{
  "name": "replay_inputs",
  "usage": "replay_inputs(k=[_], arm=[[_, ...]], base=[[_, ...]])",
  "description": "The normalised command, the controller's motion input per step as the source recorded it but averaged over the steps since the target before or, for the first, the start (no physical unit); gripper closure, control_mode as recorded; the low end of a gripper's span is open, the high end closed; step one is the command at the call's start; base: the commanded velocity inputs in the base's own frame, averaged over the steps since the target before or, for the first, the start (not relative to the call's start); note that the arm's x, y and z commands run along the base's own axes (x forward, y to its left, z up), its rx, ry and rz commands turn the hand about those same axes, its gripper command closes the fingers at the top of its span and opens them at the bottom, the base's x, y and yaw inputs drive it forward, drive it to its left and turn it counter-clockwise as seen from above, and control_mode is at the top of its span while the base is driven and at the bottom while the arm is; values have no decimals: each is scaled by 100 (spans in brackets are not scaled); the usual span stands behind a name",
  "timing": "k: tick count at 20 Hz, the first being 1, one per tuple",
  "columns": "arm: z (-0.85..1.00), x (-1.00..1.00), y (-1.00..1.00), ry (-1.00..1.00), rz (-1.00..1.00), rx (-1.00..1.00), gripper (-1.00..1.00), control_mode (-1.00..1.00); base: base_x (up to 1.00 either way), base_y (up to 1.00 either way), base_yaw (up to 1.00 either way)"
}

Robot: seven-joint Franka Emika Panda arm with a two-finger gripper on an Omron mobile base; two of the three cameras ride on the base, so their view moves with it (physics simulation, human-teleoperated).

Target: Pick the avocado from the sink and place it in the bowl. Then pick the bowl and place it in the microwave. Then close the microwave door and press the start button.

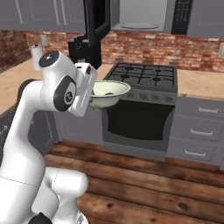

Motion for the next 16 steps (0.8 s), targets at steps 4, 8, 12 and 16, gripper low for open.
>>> replay_inputs(k=[4,8,12,16], arm=[[0,0,0,0,0,0,100,100],[0,0,0,0,0,0,100,100],[0,0,0,0,0,0,100,100],[0,0,0,0,0,0,100,100]], base=[[85,-33,-20],[67,-46,-10],[84,-42,-9],[94,-40,0]])
